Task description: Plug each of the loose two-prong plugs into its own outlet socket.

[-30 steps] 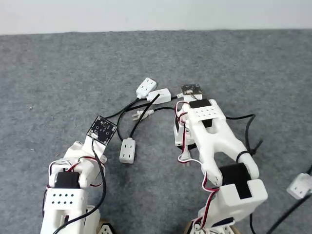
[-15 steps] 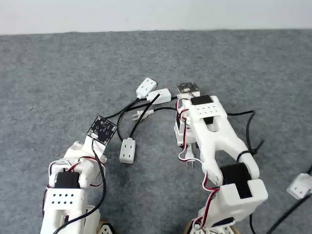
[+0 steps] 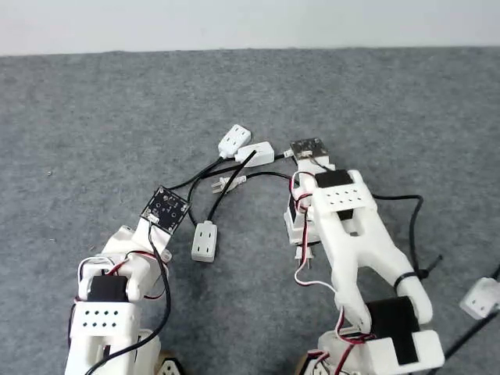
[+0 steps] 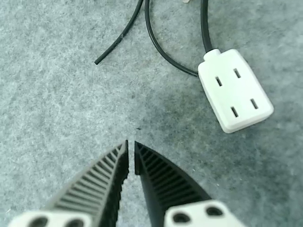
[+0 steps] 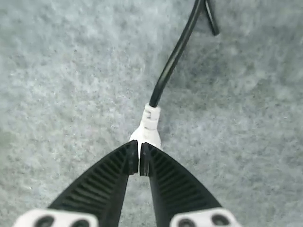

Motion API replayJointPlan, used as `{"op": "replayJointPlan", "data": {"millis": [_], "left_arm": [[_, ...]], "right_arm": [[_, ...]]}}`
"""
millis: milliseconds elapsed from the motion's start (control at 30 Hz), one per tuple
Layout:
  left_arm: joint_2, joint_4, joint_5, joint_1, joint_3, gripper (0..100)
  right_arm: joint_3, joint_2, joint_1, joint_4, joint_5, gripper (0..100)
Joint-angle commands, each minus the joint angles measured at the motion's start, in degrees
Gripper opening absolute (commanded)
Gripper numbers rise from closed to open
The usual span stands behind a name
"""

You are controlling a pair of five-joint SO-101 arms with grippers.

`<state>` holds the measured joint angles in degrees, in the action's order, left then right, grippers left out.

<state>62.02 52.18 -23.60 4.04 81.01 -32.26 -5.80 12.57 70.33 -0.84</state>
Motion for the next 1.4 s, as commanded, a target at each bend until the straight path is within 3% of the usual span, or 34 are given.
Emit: {"op": "replayJointPlan", "data": {"millis": [0, 433, 667, 833, 1067, 1367], "left_arm": [[0.62, -1.05, -0.44, 0.18, -0.4, 2], [0.62, -0.97, -0.44, 0.18, -0.4, 2], [0.62, -0.97, -0.53, 0.18, -0.4, 2], [0.62, -0.97, -0.53, 0.18, -0.4, 2], [0.62, -0.97, -0.53, 0.18, -0.4, 2], [0.62, -0.97, -0.53, 0.18, -0.4, 2]], "right_arm": [[0.7, 1.36, -1.27, -1.19, 0.0, 0.8], [5.27, 11.56, -5.93, -3.38, 2.02, 0.8], [5.36, 6.29, -5.67, -3.38, 1.58, 0.8], [5.27, 0.22, -6.02, -3.3, -2.73, 0.9], [4.13, -0.92, -2.51, -3.38, -7.74, 4.6], [3.78, 6.37, 0.31, -7.08, -7.74, 8.3]]}}
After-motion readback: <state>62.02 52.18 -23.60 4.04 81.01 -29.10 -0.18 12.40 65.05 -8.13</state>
